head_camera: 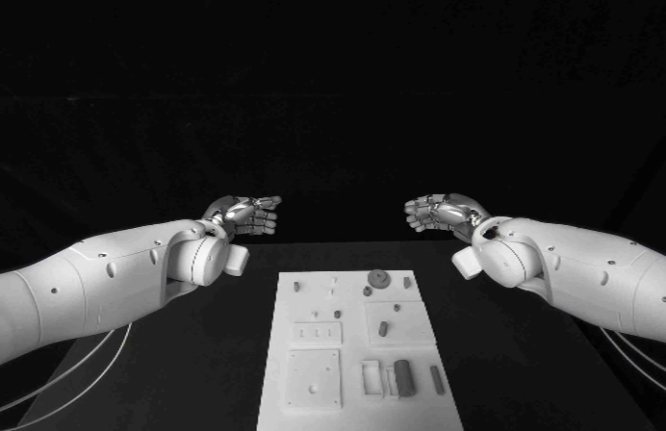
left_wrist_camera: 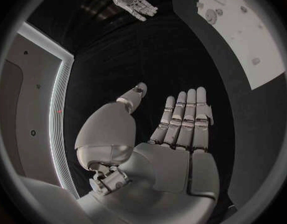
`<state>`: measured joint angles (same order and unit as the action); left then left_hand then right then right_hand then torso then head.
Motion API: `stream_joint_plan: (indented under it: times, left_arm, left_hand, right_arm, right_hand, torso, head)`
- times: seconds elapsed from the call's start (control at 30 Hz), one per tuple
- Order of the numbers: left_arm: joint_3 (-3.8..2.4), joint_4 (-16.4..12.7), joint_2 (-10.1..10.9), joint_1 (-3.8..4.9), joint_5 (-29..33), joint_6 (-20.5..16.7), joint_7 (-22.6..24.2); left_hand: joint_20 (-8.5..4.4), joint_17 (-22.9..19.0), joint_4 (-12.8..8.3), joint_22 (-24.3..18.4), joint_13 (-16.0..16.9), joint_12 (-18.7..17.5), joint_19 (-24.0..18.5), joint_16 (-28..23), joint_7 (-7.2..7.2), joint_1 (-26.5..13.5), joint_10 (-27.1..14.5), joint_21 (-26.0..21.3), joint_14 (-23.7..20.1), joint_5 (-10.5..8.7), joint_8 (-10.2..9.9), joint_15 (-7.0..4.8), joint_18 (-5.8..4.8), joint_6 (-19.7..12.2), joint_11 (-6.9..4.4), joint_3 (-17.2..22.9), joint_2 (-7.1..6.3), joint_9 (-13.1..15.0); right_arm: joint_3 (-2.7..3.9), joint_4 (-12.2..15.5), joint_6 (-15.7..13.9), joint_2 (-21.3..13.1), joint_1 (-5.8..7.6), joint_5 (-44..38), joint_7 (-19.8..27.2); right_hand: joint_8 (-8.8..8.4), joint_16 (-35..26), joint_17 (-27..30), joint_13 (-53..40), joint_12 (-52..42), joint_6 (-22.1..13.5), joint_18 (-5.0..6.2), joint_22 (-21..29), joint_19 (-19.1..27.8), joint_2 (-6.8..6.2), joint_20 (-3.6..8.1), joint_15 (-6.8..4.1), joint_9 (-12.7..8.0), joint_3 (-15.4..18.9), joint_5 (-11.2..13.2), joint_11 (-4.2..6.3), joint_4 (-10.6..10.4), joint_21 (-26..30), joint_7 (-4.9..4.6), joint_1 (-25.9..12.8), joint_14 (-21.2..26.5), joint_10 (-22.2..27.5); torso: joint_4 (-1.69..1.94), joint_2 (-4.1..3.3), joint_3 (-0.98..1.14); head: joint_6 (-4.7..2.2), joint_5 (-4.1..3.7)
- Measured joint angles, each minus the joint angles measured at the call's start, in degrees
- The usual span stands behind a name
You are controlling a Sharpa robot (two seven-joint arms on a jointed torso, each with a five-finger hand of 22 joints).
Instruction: Assemble the parts on the task board
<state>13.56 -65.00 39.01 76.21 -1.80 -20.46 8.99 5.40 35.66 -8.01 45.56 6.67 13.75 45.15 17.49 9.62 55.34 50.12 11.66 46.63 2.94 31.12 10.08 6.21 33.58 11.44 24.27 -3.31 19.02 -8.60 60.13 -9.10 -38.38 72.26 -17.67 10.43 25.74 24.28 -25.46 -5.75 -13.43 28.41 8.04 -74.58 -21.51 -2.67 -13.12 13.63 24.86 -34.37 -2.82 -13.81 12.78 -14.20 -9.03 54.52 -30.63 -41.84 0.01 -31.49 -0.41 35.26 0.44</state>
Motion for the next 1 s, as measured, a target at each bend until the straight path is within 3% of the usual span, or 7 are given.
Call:
stream_joint_plan:
  times: [0.1,0.27,0.37,0.53,0.67,0.8,1.0]
  left_arm:
    - [0.01,-0.64,1.15,-0.01,-0.52,1.55,0.51]
    - [0.05,-1.59,2.19,-0.03,-1.66,3.67,1.09]
    - [0.05,-2.43,2.85,-0.03,-2.12,4.55,1.31]
    - [0.03,-4.45,4.32,0.0,-2.6,5.67,1.47]
    - [0.03,-6.37,5.24,0.0,-2.8,6.16,1.61]
    - [0.05,-8.52,5.96,-0.01,-2.93,6.44,1.82]
    - [0.05,-11.93,7.49,-0.01,-3.29,6.51,2.02]
  left_hand:
    - [-1.27,1.18,-2.06,0.03,0.41,0.91,4.96,2.08,0.5,1.16,4.24,1.66,4.96,1.94,0.0,-2.04,0.51,3.34,-1.33,0.75,1.16,-0.22]
    - [-3.35,3.86,-5.47,0.86,2.0,2.45,10.77,4.48,1.2,2.49,10.77,4.07,10.5,2.77,0.34,-4.81,0.53,7.65,-3.97,0.98,2.49,-0.02]
    - [-4.01,4.6,-6.47,0.96,2.4,2.45,11.43,4.48,1.22,2.72,11.52,4.07,11.12,3.0,-0.22,-4.95,0.53,8.08,-4.39,1.0,2.72,0.04]
    - [-4.17,5.07,-6.79,1.02,2.55,2.45,11.6,4.47,1.42,2.72,11.72,4.29,11.43,3.0,-0.51,-5.07,0.5,8.29,-4.2,1.01,2.72,0.08]
    - [-4.28,5.23,-6.95,1.02,2.66,2.2,11.71,4.47,1.3,2.72,11.95,4.29,11.43,3.0,-0.54,-5.07,0.47,8.42,-4.42,0.85,2.72,0.1]
    - [-4.58,5.8,-7.29,1.13,3.0,1.94,12.01,4.47,0.8,2.72,12.42,4.29,11.74,3.0,-0.54,-5.38,0.41,9.52,-4.5,0.83,2.72,0.37]
    - [-5.07,6.39,-7.34,1.24,3.13,1.53,12.5,4.47,0.37,2.32,12.65,4.53,12.15,3.0,-0.83,-5.54,-0.03,9.96,-4.7,0.77,2.32,0.48]
  right_arm:
    - [0.03,-0.93,-0.09,0.37,-0.31,-6.24,0.38]
    - [0.01,-1.56,-1.06,0.36,-0.54,-15.43,0.71]
    - [0.01,-1.3,-1.97,0.15,-0.59,-20.06,0.79]
    - [0.02,-0.17,-3.28,-0.35,-0.62,-26.9,0.8]
    - [0.04,0.99,-3.75,-0.64,-0.6,-32.3,0.7]
    - [0.05,2.25,-3.82,-1.04,-0.6,-38.17,0.22]
    - [0.04,3.92,-4.02,-1.26,-0.61,-46.03,-1.37]
  right_hand:
    - [0.66,2.26,-0.38,-0.33,-1.62,3.67,2.04,1.36,-6.55,0.4,0.09,-2.01,0.0,-1.49,-0.77,0.91,2.31,-0.76,-0.39,1.29,-6.56,-4.76]
    - [1.2,7.45,-3.28,-2.11,-5.1,8.44,6.3,2.18,-21.25,0.04,0.95,-7.27,0.06,-1.98,-0.96,4.95,3.94,-4.97,-1.14,4.3,-20.57,-15.29]
    - [1.2,11.95,-6.92,-4.37,-7.56,9.96,6.59,1.07,-30.51,-0.67,4.01,-10.95,0.46,-0.78,-1.64,7.32,3.97,-9.15,-1.44,6.14,-29.19,-21.39]
    - [0.85,19.87,-13.43,-10.34,-12.82,11.5,5.75,-0.41,-39.59,-1.99,8.3,-14.93,1.12,1.66,-2.42,9.74,4.0,-15.39,-1.28,7.64,-36.54,-28.23]
    - [-0.25,26.11,-19.33,-19.7,-16.98,12.74,5.75,-0.53,-41.48,-2.01,10.06,-16.0,2.45,2.42,-3.02,10.68,3.89,-20.25,-0.83,8.11,-36.51,-27.01]
    - [-1.35,30.03,-22.18,-23.71,-17.13,12.79,5.25,-0.48,-43.04,-2.55,11.56,-16.39,3.11,3.62,-6.29,11.24,4.09,-24.25,-0.77,7.69,-37.78,-25.79]
    - [-1.93,32.7,-23.86,-27.27,-18.71,12.69,5.15,-0.34,-43.93,-2.92,12.31,-16.67,3.56,4.6,-7.01,11.04,3.97,-27.44,-0.82,7.33,-38.66,-26.04]
  torso:
    - [-0.02,-0.01,-0.02]
    - [-0.07,-0.05,0.0]
    - [-0.04,-0.13,0.03]
    - [0.02,-0.3,0.1]
    - [0.08,-0.71,0.18]
    - [0.2,-1.38,0.41]
    - [0.44,-2.41,0.74]
  head:
    - [0.08,0.04]
    - [0.0,-0.03]
    - [0.04,-0.14]
    - [0.09,-0.31]
    - [0.09,-0.33]
    - [-0.08,-0.51]
    - [-0.25,-0.94]
